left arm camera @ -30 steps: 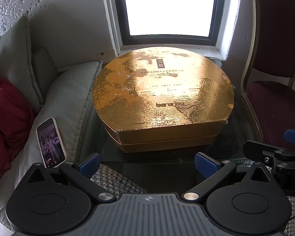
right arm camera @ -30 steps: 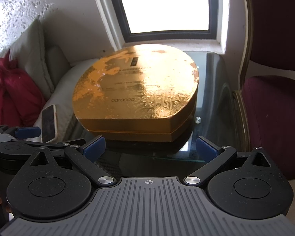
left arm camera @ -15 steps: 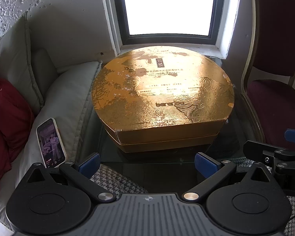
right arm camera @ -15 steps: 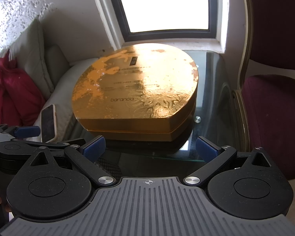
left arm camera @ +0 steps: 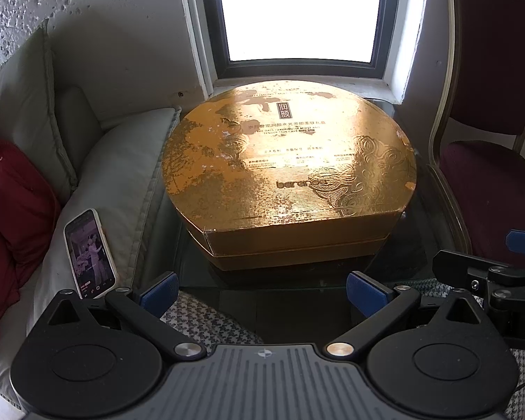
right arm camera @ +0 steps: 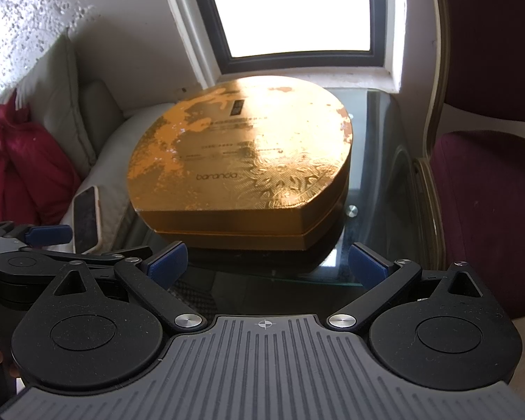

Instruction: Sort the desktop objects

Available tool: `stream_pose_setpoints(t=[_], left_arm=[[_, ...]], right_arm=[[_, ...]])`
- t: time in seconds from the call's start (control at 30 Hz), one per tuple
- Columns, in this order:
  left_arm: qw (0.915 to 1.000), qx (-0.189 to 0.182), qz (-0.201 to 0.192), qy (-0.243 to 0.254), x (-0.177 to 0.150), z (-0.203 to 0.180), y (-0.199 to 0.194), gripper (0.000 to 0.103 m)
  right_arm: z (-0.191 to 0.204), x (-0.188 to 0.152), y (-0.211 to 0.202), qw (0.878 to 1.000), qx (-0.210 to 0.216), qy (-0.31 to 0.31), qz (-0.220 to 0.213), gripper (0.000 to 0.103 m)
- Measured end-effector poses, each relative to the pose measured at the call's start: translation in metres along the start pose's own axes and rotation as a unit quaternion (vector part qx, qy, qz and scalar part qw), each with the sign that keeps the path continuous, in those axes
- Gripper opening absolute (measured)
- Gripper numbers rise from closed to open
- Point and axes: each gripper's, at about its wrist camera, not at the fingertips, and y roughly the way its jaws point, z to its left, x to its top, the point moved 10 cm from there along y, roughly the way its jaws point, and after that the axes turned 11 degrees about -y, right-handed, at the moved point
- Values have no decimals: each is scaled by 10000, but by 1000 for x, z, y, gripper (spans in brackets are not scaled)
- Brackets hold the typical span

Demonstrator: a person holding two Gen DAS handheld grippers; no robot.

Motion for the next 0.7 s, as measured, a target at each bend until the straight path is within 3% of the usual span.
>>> stream_pose_setpoints(t=[0.7], left_arm=[[10000,-37,51,17,1,-2,6,102]], right_arm=[[0,0,3,10000,-42,29,33,101]])
